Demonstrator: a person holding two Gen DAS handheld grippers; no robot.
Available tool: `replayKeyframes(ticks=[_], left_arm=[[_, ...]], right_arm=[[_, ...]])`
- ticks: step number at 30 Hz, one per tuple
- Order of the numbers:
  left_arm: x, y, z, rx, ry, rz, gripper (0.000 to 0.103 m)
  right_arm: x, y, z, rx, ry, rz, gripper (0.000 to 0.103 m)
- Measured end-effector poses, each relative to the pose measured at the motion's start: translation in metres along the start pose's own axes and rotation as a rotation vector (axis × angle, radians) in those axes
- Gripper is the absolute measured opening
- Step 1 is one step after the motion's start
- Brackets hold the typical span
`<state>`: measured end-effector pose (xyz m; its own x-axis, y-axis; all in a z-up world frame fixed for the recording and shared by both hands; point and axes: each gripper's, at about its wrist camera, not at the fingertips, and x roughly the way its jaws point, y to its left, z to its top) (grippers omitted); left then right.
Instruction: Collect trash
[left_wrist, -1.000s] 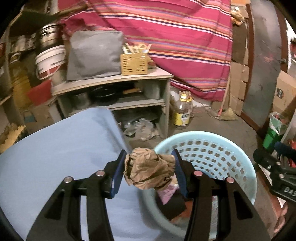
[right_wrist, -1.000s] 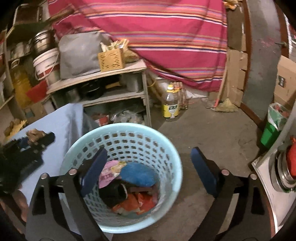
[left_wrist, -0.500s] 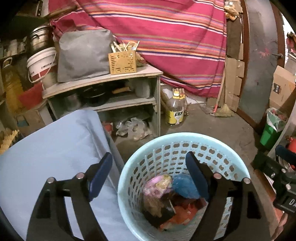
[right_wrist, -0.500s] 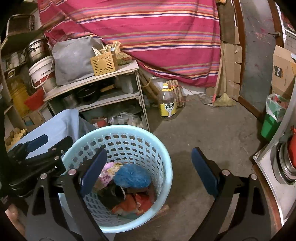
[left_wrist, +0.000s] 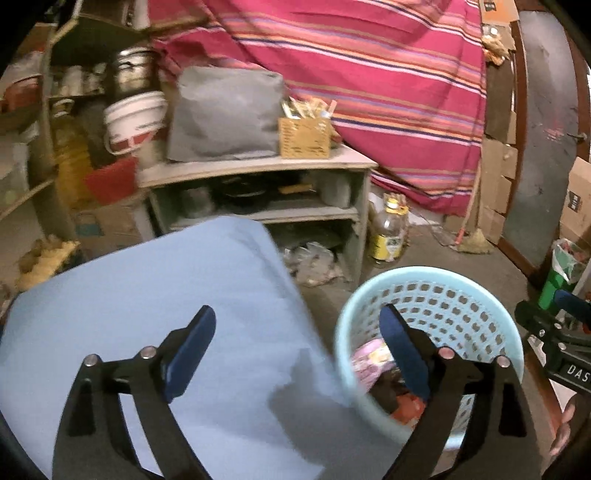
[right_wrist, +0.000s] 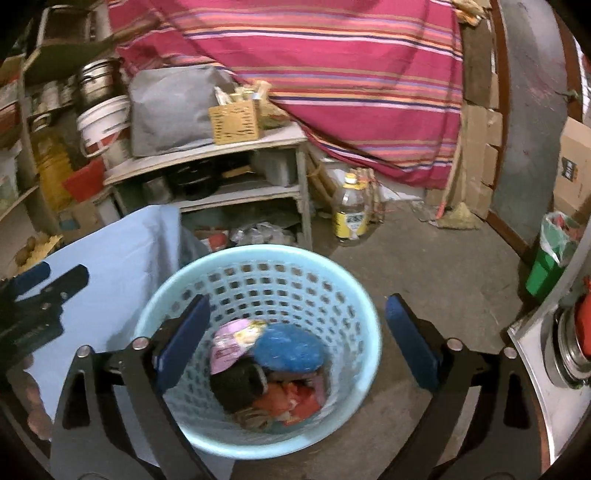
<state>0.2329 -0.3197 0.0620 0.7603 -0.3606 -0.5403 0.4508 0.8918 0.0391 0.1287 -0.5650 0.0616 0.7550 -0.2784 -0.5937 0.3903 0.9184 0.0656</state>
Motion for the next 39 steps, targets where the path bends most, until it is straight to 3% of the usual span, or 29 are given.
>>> replayKeyframes(ticks=[6, 9, 16, 20, 23, 29, 39], left_arm=[[-0.068, 0.054, -0.028, -0.034, -0.057, 0.122, 0.098], [-0.104, 0.079, -0.055, -0.047, -0.058, 0.18, 0.098], [-0.165, 0.113, -0.112, -0.067, -0.043, 0.205, 0.099], [-0.197, 0.127, -0.149, -0.122, -0.078, 0.239, 0.099], [-0.209, 0.133, -0.17, -0.124, -0.098, 0.257, 0.099], [-0.224, 0.141, -0.209, -0.192, -0.127, 0.272, 0.099], [-0.219, 0.137, -0.231, -0.166, -0.136, 0.329, 0.099]], right_arm=[[-0.039, 0.044, -0.018, -0.054, -0.041, 0.095, 0.099], [-0.063, 0.066, -0.033, -0.086, -0.067, 0.091, 0.099], [-0.116, 0.114, -0.081, -0.136, -0.144, 0.121, 0.099], [-0.143, 0.145, -0.114, -0.194, -0.207, 0.139, 0.099], [-0.159, 0.161, -0.14, -0.216, -0.244, 0.14, 0.099], [-0.16, 0.173, -0.169, -0.203, -0.207, 0.187, 0.099], [-0.145, 0.187, -0.192, -0.223, -0.223, 0.191, 0.099]])
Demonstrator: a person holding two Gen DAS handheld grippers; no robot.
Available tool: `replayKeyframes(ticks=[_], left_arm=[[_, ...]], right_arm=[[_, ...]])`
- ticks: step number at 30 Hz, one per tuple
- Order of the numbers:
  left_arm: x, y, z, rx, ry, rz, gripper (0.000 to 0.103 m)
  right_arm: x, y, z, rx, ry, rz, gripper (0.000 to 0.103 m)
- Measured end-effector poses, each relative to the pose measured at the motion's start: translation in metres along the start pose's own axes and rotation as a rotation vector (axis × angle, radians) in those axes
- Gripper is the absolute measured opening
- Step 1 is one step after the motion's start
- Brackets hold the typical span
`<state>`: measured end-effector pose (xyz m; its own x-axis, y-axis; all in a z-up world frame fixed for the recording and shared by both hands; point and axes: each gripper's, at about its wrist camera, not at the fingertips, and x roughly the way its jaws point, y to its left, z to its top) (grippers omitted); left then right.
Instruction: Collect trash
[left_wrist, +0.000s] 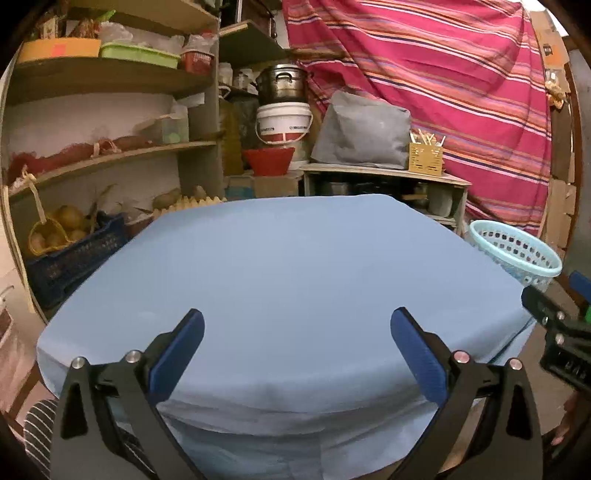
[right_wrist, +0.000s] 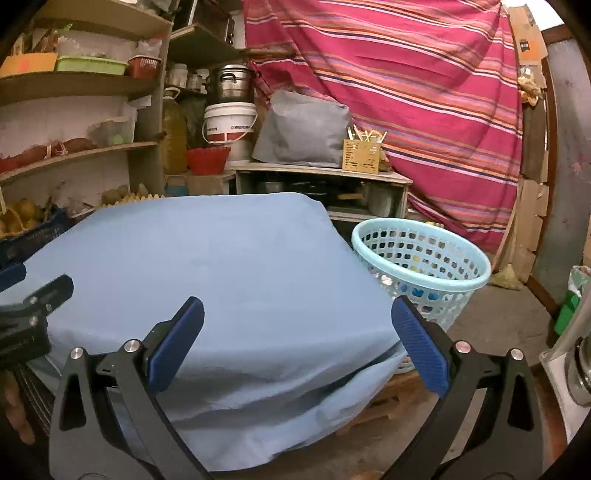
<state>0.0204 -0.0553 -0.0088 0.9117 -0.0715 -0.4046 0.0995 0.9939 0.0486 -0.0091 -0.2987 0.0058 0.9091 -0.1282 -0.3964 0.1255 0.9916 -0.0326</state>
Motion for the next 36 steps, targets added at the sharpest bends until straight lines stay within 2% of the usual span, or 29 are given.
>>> replayKeyframes(ticks=[6, 13, 19, 36], left_arm=[[0.011, 0.009, -0.007, -0.016, 0.029, 0.008, 0.099], [0.022, 0.012, -0.018, -0.008, 0.051, 0.005, 0.099], [0.029, 0.013, -0.024, 0.019, 0.052, 0.031, 0.099], [0.038, 0.017, -0.025, 0.013, 0.066, 0.029, 0.099]], right_arm=[[0.012, 0.011, -0.009, -0.01, 0.012, -0.013, 0.099], [0.013, 0.021, -0.007, -0.008, -0.007, 0.033, 0.099], [0.016, 0.021, -0.006, 0.019, -0.011, 0.059, 0.099], [0.022, 0.017, -0.009, 0.039, 0.013, 0.04, 0.099]])
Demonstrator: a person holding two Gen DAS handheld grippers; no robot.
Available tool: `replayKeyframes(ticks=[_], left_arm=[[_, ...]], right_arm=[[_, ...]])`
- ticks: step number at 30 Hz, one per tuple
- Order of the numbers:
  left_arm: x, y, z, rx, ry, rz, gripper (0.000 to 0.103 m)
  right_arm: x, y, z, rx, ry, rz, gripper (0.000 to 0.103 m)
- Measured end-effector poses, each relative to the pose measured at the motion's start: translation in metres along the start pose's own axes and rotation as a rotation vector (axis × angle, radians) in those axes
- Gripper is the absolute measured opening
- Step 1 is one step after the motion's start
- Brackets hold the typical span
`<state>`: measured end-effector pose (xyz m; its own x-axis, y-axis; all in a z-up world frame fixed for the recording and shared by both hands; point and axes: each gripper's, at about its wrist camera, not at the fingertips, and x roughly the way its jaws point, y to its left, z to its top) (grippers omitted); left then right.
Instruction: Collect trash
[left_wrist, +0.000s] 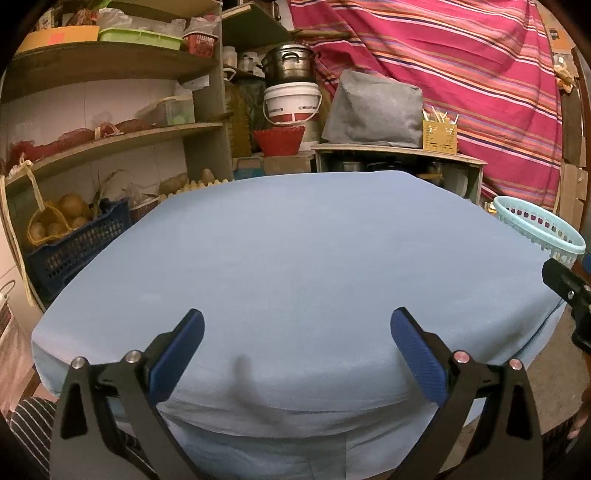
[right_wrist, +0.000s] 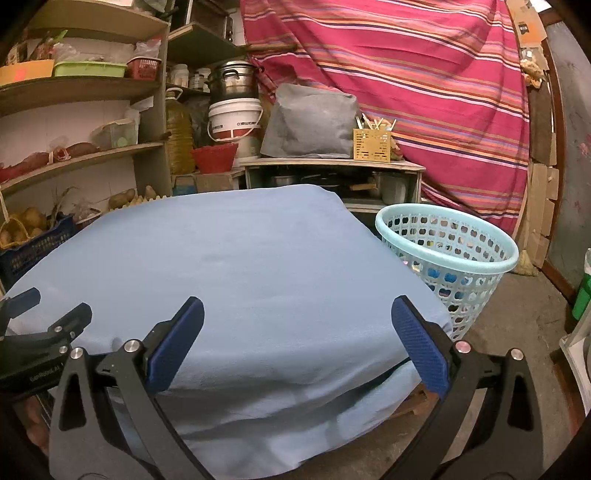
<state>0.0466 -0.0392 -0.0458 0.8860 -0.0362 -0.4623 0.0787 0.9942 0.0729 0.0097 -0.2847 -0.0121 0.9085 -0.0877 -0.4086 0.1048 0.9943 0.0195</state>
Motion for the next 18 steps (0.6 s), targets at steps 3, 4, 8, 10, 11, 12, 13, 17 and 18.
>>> replayKeyframes(ticks=[3, 4, 8, 10, 11, 12, 13, 17, 18], left_arm=[[-0.0004, -0.0006, 0.0002, 0.0, -0.001, 0.003, 0.099], [-0.0003, -0.0002, 0.0003, 0.0, 0.0, 0.0, 0.099], [-0.0015, -0.001, 0.0014, 0.001, -0.009, -0.004, 0.099], [-0.0034, -0.0008, 0.0022, 0.009, -0.024, -0.002, 0.099], [-0.0044, -0.0015, 0.0035, 0.012, -0.029, 0.0, 0.099], [-0.0051, -0.0016, 0.0038, 0.015, -0.037, 0.002, 0.099], [-0.0055, -0.0017, 0.0043, 0.017, -0.041, 0.001, 0.099], [-0.0062, -0.0024, 0.0068, 0.015, -0.052, -0.001, 0.099], [-0.0064, -0.0021, 0.0074, 0.013, -0.055, -0.001, 0.099]], right_arm=[[0.001, 0.0005, 0.0, -0.001, 0.004, 0.002, 0.099], [0.0012, 0.0011, 0.0001, -0.002, 0.005, 0.001, 0.099], [0.0013, 0.0018, 0.0001, -0.008, 0.002, -0.001, 0.099], [0.0006, 0.0019, 0.0003, -0.01, -0.004, 0.0, 0.099], [0.0005, 0.0021, -0.0002, -0.012, -0.005, -0.001, 0.099], [0.0004, 0.0022, -0.0002, -0.014, -0.007, -0.002, 0.099], [0.0002, 0.0025, -0.0005, -0.015, -0.008, -0.003, 0.099], [-0.0001, 0.0026, -0.0008, -0.016, -0.012, -0.005, 0.099], [-0.0006, 0.0029, -0.0012, -0.016, -0.014, -0.006, 0.099]])
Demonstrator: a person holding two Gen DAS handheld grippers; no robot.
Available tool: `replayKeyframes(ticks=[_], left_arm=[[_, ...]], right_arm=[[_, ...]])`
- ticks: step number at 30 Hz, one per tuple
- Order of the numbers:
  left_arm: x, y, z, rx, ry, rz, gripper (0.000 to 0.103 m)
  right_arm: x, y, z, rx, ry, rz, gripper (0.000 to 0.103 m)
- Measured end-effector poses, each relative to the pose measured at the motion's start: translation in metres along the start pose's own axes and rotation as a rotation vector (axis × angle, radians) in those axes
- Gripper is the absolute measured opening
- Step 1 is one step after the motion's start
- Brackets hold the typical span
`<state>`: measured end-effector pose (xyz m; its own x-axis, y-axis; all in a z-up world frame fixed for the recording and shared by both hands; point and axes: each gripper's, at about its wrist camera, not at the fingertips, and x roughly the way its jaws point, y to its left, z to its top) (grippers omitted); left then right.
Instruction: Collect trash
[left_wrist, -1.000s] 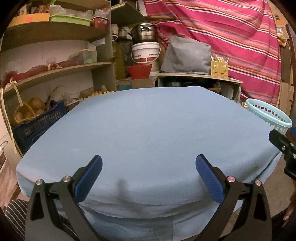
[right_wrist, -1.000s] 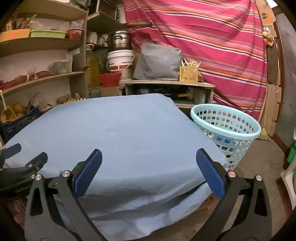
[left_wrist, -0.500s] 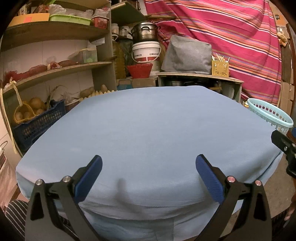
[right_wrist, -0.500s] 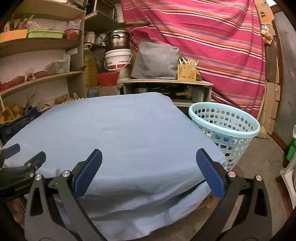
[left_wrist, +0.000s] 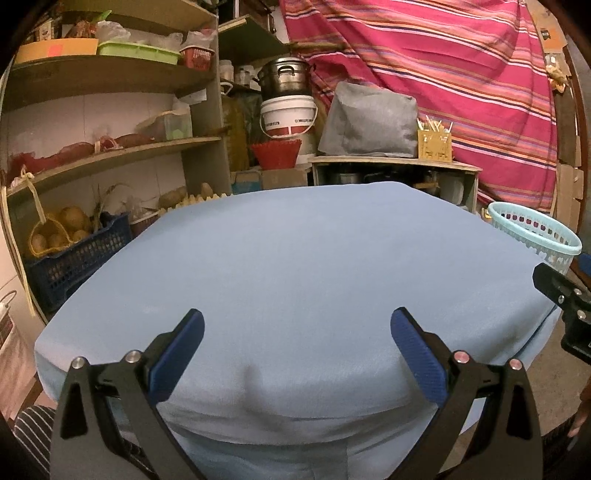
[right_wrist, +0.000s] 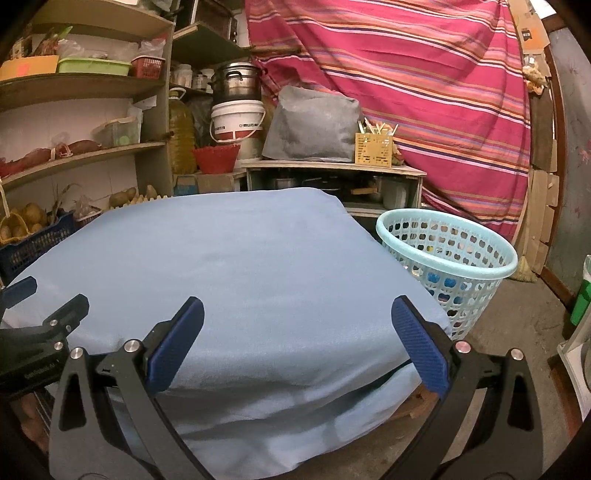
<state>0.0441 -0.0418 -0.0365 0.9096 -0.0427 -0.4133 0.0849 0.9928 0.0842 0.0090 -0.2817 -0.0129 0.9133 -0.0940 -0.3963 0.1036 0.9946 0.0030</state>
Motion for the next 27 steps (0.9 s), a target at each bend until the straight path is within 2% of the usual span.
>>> replayKeyframes(ticks=[27], left_arm=[[-0.0028, 0.0028, 0.0028, -0.011, -0.026, 0.006, 0.099]], right_arm=[[-0.0042, 0.0025, 0.0012, -0.01, -0.016, -0.002, 0.099]])
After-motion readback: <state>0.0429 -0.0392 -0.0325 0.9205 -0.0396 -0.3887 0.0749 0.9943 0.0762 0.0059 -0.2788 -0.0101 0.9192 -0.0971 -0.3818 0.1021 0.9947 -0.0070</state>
